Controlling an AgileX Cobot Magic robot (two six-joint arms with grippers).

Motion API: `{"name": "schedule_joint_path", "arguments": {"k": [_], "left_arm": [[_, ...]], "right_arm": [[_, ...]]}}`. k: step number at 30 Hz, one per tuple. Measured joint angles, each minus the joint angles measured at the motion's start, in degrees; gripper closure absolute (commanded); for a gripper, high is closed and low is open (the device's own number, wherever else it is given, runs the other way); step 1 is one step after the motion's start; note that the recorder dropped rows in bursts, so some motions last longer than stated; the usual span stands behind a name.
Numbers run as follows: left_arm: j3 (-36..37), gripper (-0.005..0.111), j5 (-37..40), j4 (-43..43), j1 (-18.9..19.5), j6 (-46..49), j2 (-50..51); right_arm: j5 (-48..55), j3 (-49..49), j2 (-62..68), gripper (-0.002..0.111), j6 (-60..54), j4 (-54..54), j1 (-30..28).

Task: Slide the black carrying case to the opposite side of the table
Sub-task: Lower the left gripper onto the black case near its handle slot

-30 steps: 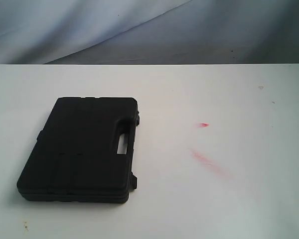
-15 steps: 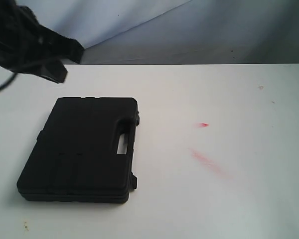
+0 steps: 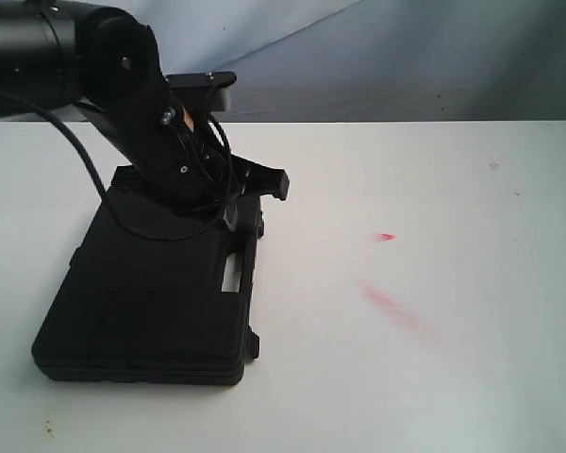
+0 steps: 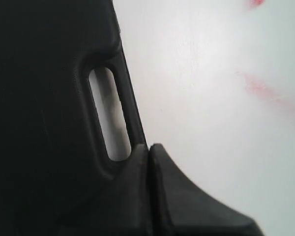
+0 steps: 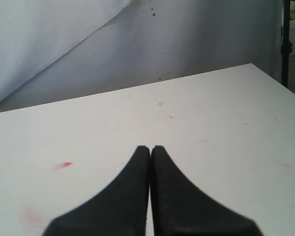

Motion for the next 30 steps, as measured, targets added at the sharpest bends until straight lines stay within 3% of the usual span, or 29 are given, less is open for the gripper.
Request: {"name": "schedule_joint_path", "arguments": {"k": [17, 20, 24, 30], "left_arm": [[0.0, 0.106, -1.9, 1.1, -1.3, -9.3, 5.7], [0.0, 0.096, -4.4, 1.1, -3.1, -11.2, 5.7], [0.0, 0.065, -5.4, 2.5, -3.2, -12.3, 5.7], [-0.1, 0.065, -5.9, 6.5, -3.2, -17.9, 8.6]], "right_arm": [[0.0, 0.0, 0.0, 0.108, 0.0, 0.0, 0.0], [0.0, 0.0, 0.0, 0.108, 0.0, 0.0, 0.0], [0.0, 0.0, 0.0, 0.108, 0.0, 0.0, 0.0], [0.0, 0.0, 0.0, 0.108, 0.0, 0.0, 0.0]]}}
